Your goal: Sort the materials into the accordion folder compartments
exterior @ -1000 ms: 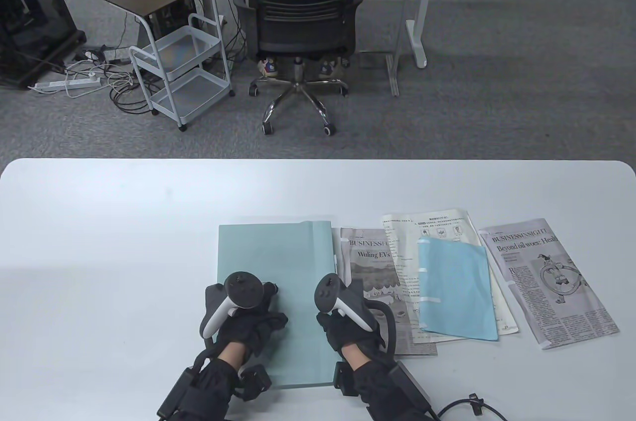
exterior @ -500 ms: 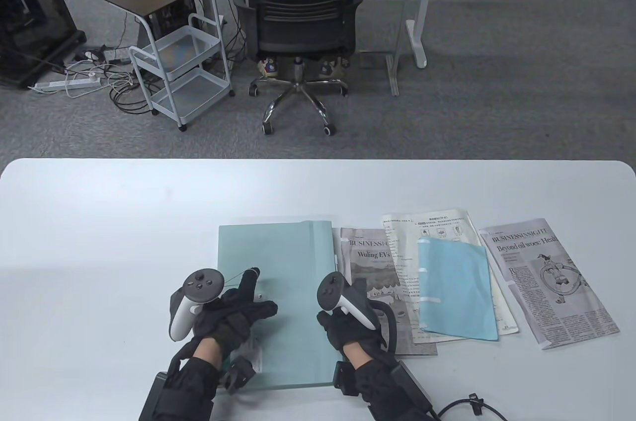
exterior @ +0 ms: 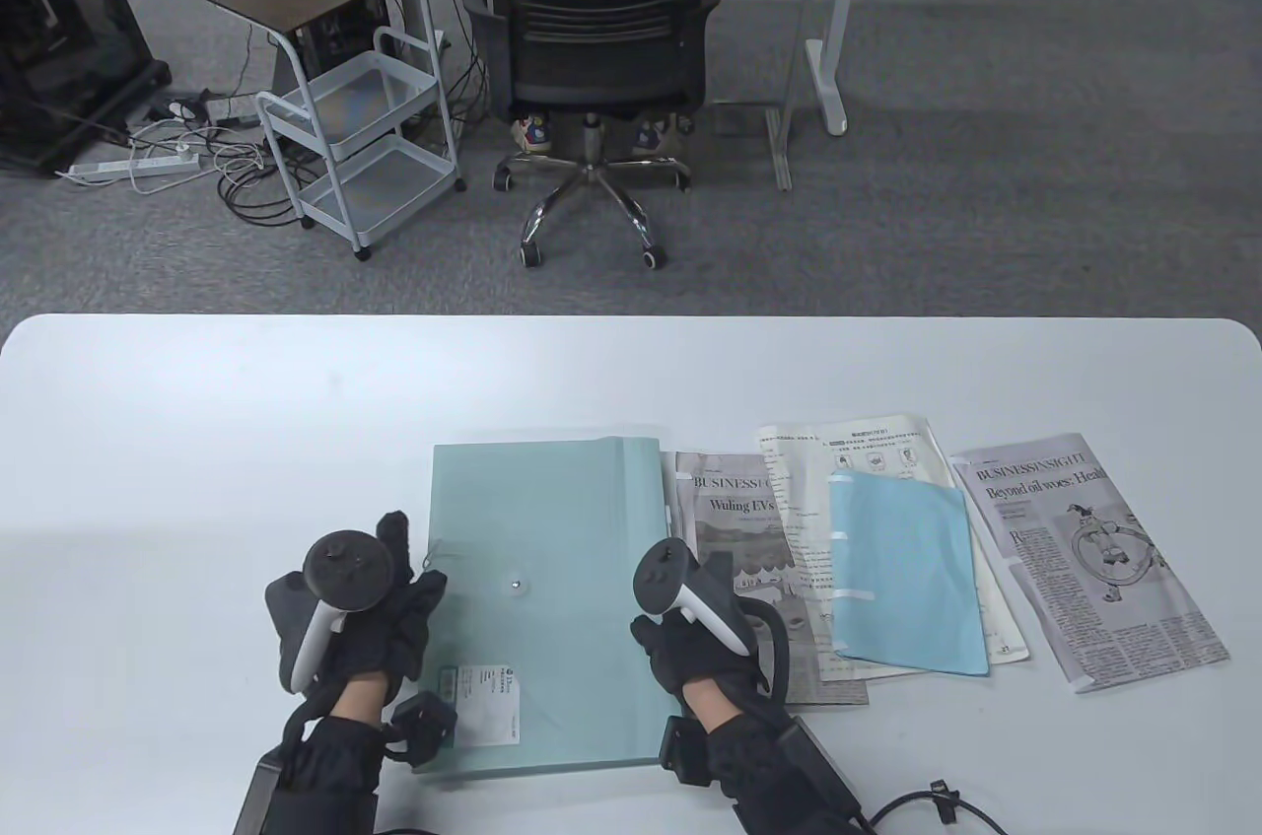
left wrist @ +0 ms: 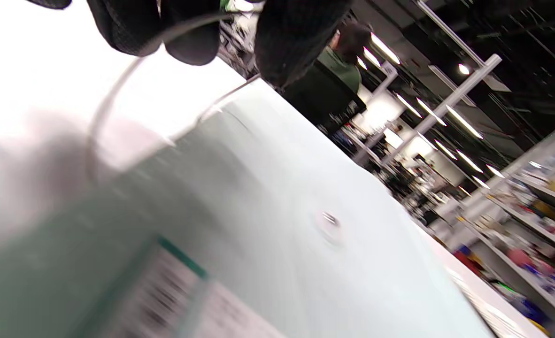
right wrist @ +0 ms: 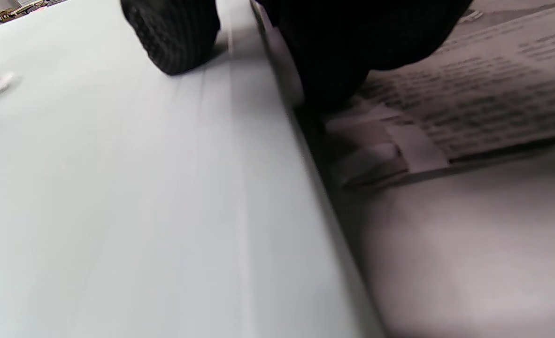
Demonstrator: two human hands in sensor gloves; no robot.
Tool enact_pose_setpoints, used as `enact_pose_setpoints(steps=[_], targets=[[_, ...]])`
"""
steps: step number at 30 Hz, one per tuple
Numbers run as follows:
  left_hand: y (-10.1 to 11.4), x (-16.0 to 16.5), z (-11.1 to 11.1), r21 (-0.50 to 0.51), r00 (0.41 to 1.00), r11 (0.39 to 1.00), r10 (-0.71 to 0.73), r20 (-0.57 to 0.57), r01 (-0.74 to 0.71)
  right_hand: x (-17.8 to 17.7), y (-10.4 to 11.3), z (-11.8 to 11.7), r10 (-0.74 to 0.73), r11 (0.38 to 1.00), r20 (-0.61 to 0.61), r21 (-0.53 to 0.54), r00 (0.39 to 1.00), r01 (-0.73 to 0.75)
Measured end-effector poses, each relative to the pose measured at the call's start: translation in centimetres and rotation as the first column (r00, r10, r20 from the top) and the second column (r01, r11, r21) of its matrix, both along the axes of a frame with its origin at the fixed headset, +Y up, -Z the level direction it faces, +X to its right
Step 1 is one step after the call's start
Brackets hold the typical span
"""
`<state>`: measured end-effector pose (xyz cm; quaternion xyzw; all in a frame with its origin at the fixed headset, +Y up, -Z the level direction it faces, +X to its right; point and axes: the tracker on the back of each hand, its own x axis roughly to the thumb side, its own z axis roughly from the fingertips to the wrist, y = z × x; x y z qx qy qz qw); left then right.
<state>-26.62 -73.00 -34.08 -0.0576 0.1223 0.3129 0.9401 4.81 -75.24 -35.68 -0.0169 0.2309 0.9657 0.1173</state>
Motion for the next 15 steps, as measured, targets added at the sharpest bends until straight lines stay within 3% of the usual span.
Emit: enact_pose_setpoints(steps=[3, 9, 15], targets=[[-1.1, -1.7, 0.4, -0.040, 0.997, 0.998, -0.054, -0.061, 0.052, 0.0, 0.0, 0.0, 0.002, 1.000, 0.000, 0.001, 1.000, -0.002], [-2.7, -2.0, 0.1, -0.138, 0.990, 0.983, 0.129, 0.051, -0.121, 0.2, 0.0, 0.0, -0.008, 1.000, 0.007, 0.002, 1.000, 0.008], [-3.5, -1.4, -0.2, -0.180, 0.989, 0.977, 0.129, 0.071, -0.115, 0.2, -0.1, 0.0, -0.028, 1.000, 0.016, -0.001, 0.999, 0.028]])
